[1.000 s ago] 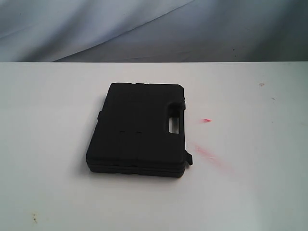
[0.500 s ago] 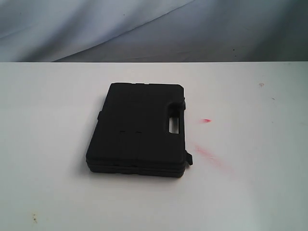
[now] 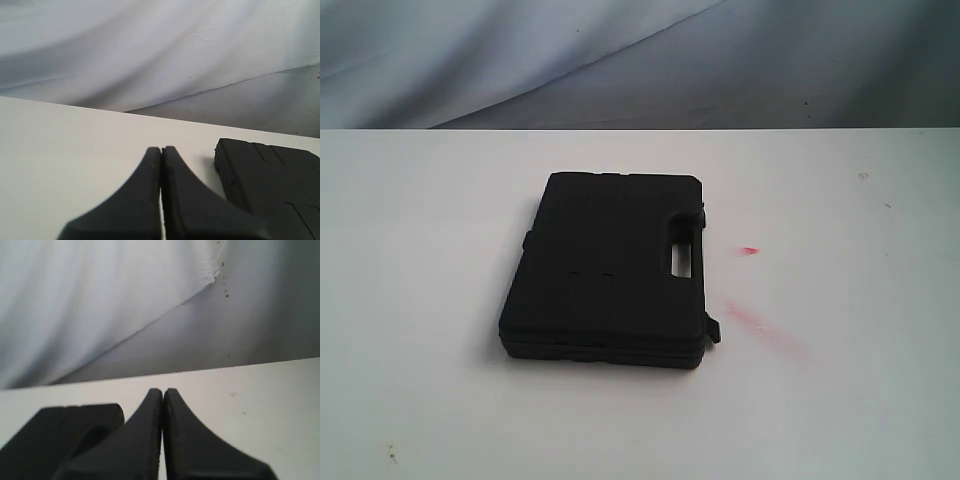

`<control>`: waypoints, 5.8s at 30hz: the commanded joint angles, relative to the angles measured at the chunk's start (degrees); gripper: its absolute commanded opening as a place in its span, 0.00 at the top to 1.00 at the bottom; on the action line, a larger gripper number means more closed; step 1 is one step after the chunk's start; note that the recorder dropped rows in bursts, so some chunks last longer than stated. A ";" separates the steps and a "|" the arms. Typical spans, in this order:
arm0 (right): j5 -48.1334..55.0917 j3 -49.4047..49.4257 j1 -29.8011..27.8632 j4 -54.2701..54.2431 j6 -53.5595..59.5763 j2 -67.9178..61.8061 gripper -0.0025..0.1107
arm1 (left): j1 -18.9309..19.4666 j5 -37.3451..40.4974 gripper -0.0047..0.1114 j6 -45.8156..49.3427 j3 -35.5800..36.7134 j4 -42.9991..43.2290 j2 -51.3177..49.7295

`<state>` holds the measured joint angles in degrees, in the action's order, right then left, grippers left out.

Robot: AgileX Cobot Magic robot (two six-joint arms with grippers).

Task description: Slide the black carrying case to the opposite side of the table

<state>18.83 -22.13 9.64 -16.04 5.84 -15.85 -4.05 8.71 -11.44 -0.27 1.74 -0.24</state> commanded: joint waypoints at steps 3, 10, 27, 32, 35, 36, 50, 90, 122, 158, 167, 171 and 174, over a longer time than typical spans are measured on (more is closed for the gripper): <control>12.12 -19.03 4.30 0.38 15.27 -20.65 0.98 | -0.31 -0.03 0.96 -0.09 0.27 0.23 0.24; 22.19 -36.11 16.23 12.70 5.80 -51.01 0.98 | -0.31 -0.03 0.96 -0.09 0.27 0.23 0.24; 31.98 -61.35 19.27 11.01 -13.99 -88.47 0.98 | -0.31 -0.03 0.96 -0.09 0.27 0.23 0.24; 32.19 -66.16 22.24 11.26 -19.98 -94.57 0.98 | -0.31 -0.03 0.96 -0.09 0.27 0.23 0.24; 32.80 -68.97 24.29 11.38 -22.75 -97.65 0.98 | -0.31 -0.03 0.96 -0.09 0.27 0.23 0.24; 33.03 -69.89 24.71 11.68 -23.63 -98.45 0.98 | -0.31 -0.03 0.96 -0.09 0.27 0.23 0.24; 37.20 -77.04 25.72 20.00 -33.29 -105.25 0.97 | -0.31 -0.03 0.96 -0.09 0.27 0.23 0.24; 32.80 -77.02 25.72 19.02 -34.53 -115.89 0.93 | -0.31 -0.03 0.96 -0.09 0.27 0.23 0.24; 26.15 -61.46 14.35 19.63 -24.84 -108.58 0.98 | -0.31 -0.03 0.96 -0.09 0.27 0.23 0.24; 22.30 -54.96 -1.70 21.16 -10.81 -106.36 0.98 | -0.31 -0.03 0.96 -0.09 0.27 0.23 0.24; 22.31 -54.96 -1.70 20.83 -10.68 -106.36 0.98 | -0.31 -0.03 0.96 -0.09 0.27 0.23 0.24; 22.31 -54.96 -1.70 20.85 -10.47 -106.36 0.98 | -0.31 -0.03 0.96 -0.09 0.27 0.23 0.24; 21.83 -54.96 -1.70 20.85 -9.53 -106.36 0.98 | -0.31 -0.03 0.96 -0.09 0.27 0.23 0.24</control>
<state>40.59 -78.19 8.66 2.38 -5.76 -121.47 -4.05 8.76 -11.44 -0.27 1.74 -0.24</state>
